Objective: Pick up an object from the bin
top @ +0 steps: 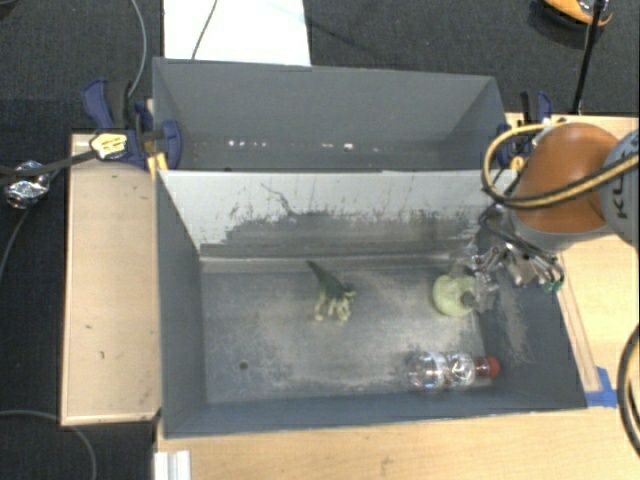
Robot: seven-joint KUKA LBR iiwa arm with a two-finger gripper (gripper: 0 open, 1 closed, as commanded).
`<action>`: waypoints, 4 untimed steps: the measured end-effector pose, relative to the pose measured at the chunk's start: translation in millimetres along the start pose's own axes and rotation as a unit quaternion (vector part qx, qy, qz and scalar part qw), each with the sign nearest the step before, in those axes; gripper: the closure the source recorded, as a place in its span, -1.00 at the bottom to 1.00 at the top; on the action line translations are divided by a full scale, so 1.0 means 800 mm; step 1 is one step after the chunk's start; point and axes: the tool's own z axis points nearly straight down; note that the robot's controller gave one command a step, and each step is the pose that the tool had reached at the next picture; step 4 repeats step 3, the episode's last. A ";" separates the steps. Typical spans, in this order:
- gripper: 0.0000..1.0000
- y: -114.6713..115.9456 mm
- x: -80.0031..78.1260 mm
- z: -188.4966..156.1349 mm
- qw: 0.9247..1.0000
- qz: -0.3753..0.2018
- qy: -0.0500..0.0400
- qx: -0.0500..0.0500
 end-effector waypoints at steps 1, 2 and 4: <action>1.00 0.000 0.000 -0.002 1.000 -0.001 0.000 0.000; 1.00 0.001 0.002 -0.008 1.000 -0.001 0.000 0.000; 1.00 0.002 0.003 -0.032 1.000 -0.001 0.002 -0.001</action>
Offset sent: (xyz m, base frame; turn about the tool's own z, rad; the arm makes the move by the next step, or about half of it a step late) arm 0.0001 0.0000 0.1192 0.0000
